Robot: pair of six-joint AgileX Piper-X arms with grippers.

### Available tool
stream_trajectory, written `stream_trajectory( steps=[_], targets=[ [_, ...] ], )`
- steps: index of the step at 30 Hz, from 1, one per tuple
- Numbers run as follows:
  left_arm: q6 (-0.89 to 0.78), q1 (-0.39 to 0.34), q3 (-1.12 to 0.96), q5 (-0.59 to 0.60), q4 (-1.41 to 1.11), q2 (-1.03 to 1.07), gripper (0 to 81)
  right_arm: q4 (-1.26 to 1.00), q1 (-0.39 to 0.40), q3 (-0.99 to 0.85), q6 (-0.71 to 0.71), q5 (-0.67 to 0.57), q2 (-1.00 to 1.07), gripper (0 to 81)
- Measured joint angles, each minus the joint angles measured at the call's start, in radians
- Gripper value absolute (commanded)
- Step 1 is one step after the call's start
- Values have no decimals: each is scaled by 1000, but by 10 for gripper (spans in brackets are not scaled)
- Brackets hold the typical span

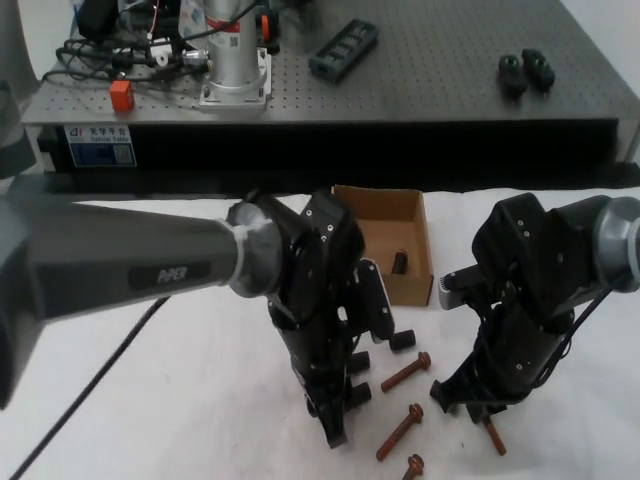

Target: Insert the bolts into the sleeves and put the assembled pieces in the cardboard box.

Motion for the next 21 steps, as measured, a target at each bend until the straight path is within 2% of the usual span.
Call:
stream_trajectory(
  steps=[8,12,17,21],
  targets=[
    [1,-26,-79,-8,18,53,393,-1,0,0,4,-5,0,10],
    [-7,-36,-177,2,151,99,393,-1,0,0,4,-13,0,10],
    [-125,-37,-213,88,204,107,393,-1,-2,0,4,-20,0,10],
    [-173,-37,-220,110,169,107,393,-1,-2,0,4,-22,0,10]
  ],
)
